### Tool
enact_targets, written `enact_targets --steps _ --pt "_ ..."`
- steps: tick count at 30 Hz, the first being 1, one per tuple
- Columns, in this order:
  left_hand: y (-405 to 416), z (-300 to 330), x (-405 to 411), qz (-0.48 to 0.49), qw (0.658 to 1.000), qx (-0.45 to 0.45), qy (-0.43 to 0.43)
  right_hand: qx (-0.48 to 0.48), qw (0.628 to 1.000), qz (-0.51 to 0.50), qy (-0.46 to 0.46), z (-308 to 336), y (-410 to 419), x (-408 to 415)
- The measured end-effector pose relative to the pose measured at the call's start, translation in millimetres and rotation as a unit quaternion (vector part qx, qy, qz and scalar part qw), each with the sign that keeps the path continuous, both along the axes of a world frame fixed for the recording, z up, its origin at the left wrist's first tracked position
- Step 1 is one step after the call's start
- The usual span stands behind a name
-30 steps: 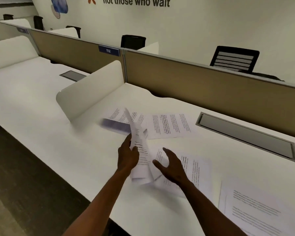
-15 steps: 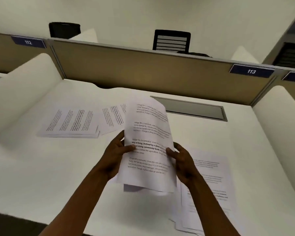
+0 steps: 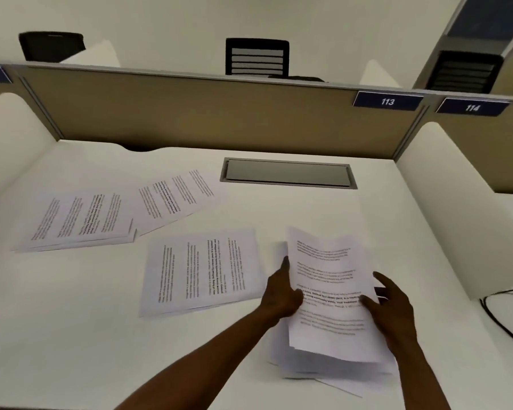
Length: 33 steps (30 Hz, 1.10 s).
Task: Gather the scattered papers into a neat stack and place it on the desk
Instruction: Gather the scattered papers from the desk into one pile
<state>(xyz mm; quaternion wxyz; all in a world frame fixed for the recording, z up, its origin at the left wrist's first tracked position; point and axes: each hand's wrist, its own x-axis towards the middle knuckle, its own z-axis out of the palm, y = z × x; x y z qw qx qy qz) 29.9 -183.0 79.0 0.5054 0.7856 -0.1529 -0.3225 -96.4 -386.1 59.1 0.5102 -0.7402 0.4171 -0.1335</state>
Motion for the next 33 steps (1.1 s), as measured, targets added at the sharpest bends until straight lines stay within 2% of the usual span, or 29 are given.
enact_targets --steps 4,7,12,16,19,21,23,25,28,31,33 --pt "-17 -15 -4 -0.061 0.996 0.052 -0.042 -0.074 0.996 -0.009 0.047 -13 -4 -7" --pt "-12 -27 -4 -0.045 0.993 0.075 -0.08 -0.117 0.991 -0.006 0.067 -21 -3 -7" --pt "39 -43 11 0.052 0.982 0.065 -0.17 -0.178 0.979 -0.006 0.094 -34 0 -6" --pt "100 -50 39 0.154 0.958 0.112 -0.215 -0.227 0.967 -0.047 0.11 -35 13 1" --pt "145 -52 61 0.251 0.927 0.166 -0.224 -0.267 0.959 -0.068 0.068 -27 34 17" --pt "172 -53 72 0.31 0.907 0.209 -0.191 -0.252 0.967 -0.017 0.03 -23 61 36" --pt "195 -57 74 0.342 0.895 0.242 -0.154 -0.232 0.968 0.095 0.013 -23 96 58" --pt "209 -64 71 0.332 0.894 0.264 -0.145 -0.23 0.944 0.233 0.031 -27 127 85" --pt "214 -69 64 0.29 0.902 0.281 -0.151 -0.239 0.884 0.382 0.122 -36 163 125" --pt "212 -65 64 0.284 0.912 0.262 -0.141 -0.275 0.834 0.441 0.185 -47 189 143" --pt "208 -59 65 0.273 0.92 0.241 -0.147 -0.29 0.83 0.437 0.188 -50 198 144"
